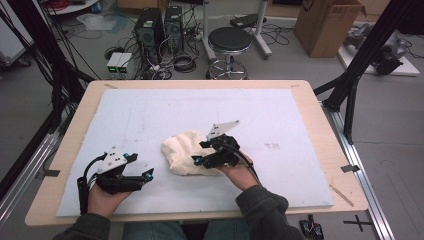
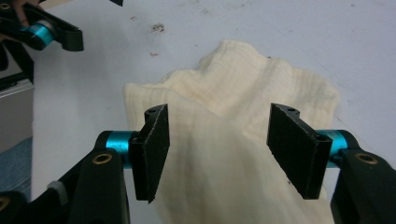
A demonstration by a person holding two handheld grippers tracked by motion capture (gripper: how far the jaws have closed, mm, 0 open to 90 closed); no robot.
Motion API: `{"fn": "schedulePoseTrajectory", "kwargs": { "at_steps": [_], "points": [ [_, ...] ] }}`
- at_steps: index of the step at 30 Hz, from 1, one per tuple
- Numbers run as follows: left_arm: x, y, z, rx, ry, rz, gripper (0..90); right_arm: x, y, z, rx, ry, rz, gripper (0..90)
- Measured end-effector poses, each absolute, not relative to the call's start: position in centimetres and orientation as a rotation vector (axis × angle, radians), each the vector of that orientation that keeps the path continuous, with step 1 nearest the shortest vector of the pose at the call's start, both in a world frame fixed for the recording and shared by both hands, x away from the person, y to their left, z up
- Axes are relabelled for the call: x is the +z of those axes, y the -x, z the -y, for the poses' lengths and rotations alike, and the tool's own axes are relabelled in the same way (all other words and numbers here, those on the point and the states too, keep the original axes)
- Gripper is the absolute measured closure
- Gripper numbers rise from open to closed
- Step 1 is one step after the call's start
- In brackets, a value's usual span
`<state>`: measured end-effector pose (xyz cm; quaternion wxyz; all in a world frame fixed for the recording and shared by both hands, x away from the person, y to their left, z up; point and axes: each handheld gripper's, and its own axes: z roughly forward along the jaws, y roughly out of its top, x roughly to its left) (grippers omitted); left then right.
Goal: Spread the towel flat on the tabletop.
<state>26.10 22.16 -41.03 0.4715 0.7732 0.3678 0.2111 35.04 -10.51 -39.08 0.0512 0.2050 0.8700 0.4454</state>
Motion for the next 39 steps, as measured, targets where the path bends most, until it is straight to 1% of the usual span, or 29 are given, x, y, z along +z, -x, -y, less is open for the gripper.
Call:
{"fn": "schedulePoseTrajectory", "kwargs": {
  "at_steps": [3,7,10,14,15,16,17,18,19,20,21,25,26,27,28,29,30,31,32,34,35,36,37,39],
  "points": [
    [-41.1,-26.3,-21.8,0.509,-1.892,-0.895,22.3,-38.8,-34.3,11.6,1.351,-0.610,-2.642,40.5],
    [-40.9,-26.6,-21.4,0.490,-1.888,-0.880,22.7,-39.1,-33.5,13.5,1.337,-0.593,-2.646,45.6],
    [-40.6,-27.2,-21.2,0.480,-1.875,-0.883,23.7,-39.4,-33.4,14.1,1.334,-0.605,-2.643,45.8],
    [-40.4,-28.7,-20.5,0.455,-1.891,-0.870,28.8,-40.6,-33.4,14.2,1.280,-0.595,-2.688,46.5],
    [-40.4,-29.1,-20.2,0.439,-1.900,-0.865,31.7,-41.1,-33.5,14.2,1.259,-0.586,-2.704,48.1],
    [-40.3,-29.7,-19.9,0.431,-1.915,-0.853,31.7,-41.1,-33.5,14.2,1.259,-0.586,-2.704,48.1],
    [-40.3,-30.2,-19.6,0.428,-1.918,-0.850,34.8,-41.7,-33.6,14.3,1.242,-0.590,-2.709,52.8],
    [-40.4,-30.8,-19.2,0.423,-1.923,-0.852,36.0,-41.9,-33.7,14.3,1.230,-0.599,-2.721,55.6],
    [-40.5,-31.4,-18.8,0.397,-1.942,-0.849,36.0,-41.9,-33.7,14.3,1.230,-0.599,-2.721,55.6],
    [-40.6,-32.1,-18.3,0.377,-1.970,-0.841,40.7,-42.3,-33.8,14.5,1.209,-0.603,-2.736,67.4],
    [-40.8,-32.6,-17.8,0.368,-1.993,-0.836,40.7,-42.3,-33.8,14.5,1.209,-0.603,-2.736,67.4],
    [-42.0,-34.3,-16.0,0.279,-2.075,-0.810,48.0,-42.8,-33.8,14.9,1.186,-0.576,-2.771,83.6],
    [-42.3,-34.6,-15.6,0.258,-2.104,-0.806,52.6,-42.9,-33.8,15.3,1.179,-0.558,-2.788,87.5],
    [-42.6,-34.8,-15.3,0.246,-2.128,-0.799,55.1,-42.9,-33.7,15.5,1.180,-0.566,-2.796,89.1],
    [-42.9,-35.0,-15.1,0.221,-2.152,-0.791,55.1,-42.9,-33.7,15.5,1.180,-0.566,-2.796,89.1],
    [-43.1,-35.0,-14.8,0.204,-2.166,-0.790,62.0,-42.8,-33.7,15.9,1.170,-0.562,-2.803,89.2],
    [-43.2,-35.0,-14.7,0.204,-2.187,-0.786,62.0,-42.8,-33.7,15.9,1.170,-0.562,-2.803,89.2],
    [-43.3,-35.0,-14.7,0.202,-2.201,-0.776,65.1,-42.8,-33.6,16.1,1.177,-0.557,-2.806,89.2],
    [-43.2,-34.9,-14.7,0.198,-2.198,-0.776,67.1,-42.7,-33.4,16.3,1.177,-0.556,-2.803,86.6],
    [-43.1,-34.8,-14.7,0.194,-2.204,-0.769,72.7,-42.5,-33.3,16.4,1.203,-0.545,-2.766,70.0],
    [-43.1,-34.7,-14.7,0.192,-2.210,-0.772,74.9,-42.3,-33.3,16.4,1.223,-0.559,-2.749,65.1],
    [-43.1,-34.7,-14.7,0.197,-2.224,-0.765,77.4,-42.2,-33.3,16.4,1.247,-0.561,-2.733,56.6],
    [-43.1,-34.5,-14.5,0.204,-2.235,-0.763,79.3,-42.1,-33.4,16.2,1.262,-0.560,-2.710,51.9],
    [-43.1,-34.3,-14.4,0.217,-2.242,-0.761,82.3,-42.1,-33.5,15.8,1.302,-0.541,-2.727,48.4]
  ]
}}
